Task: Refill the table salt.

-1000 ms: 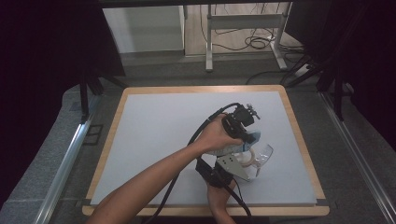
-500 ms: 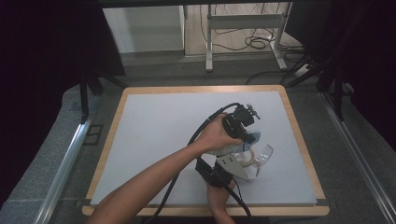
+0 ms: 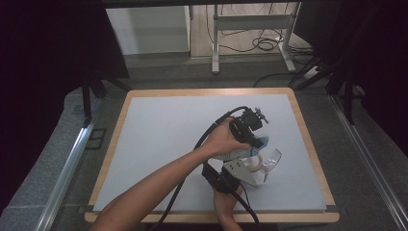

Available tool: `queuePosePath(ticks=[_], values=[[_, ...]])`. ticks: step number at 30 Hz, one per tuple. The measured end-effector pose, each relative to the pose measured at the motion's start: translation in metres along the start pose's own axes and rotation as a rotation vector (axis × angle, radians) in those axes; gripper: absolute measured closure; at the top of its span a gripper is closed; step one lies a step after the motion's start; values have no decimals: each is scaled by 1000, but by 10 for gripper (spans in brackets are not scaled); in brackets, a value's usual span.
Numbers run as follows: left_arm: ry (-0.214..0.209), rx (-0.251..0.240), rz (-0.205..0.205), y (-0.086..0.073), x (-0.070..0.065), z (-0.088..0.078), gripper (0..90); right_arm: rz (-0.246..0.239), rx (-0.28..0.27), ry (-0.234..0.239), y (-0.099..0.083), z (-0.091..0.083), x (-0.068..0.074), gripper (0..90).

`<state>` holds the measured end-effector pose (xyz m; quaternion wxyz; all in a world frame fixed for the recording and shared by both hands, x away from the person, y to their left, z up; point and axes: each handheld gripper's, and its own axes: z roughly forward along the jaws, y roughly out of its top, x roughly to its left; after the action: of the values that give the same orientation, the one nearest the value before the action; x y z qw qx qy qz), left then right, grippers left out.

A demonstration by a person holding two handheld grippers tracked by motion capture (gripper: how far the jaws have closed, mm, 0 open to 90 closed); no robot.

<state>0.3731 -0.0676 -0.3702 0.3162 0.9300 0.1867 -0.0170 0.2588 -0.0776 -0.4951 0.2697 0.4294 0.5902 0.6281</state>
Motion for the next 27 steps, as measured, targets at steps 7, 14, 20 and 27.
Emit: queuePosePath(ticks=[7,14,20,27], values=[[-1,-2,-1,0,0,0,900,1,0,-1,0,0,0,448],[-2,-4,-2,-1,0,-1,900,-1,0,3,0,0,0,448],[-4,-4,-1,-1,0,1,900,0,2,0,-1,0,-1,449],[-3,-6,-8,-1,0,0,900,-1,3,2,-1,0,0,449]])
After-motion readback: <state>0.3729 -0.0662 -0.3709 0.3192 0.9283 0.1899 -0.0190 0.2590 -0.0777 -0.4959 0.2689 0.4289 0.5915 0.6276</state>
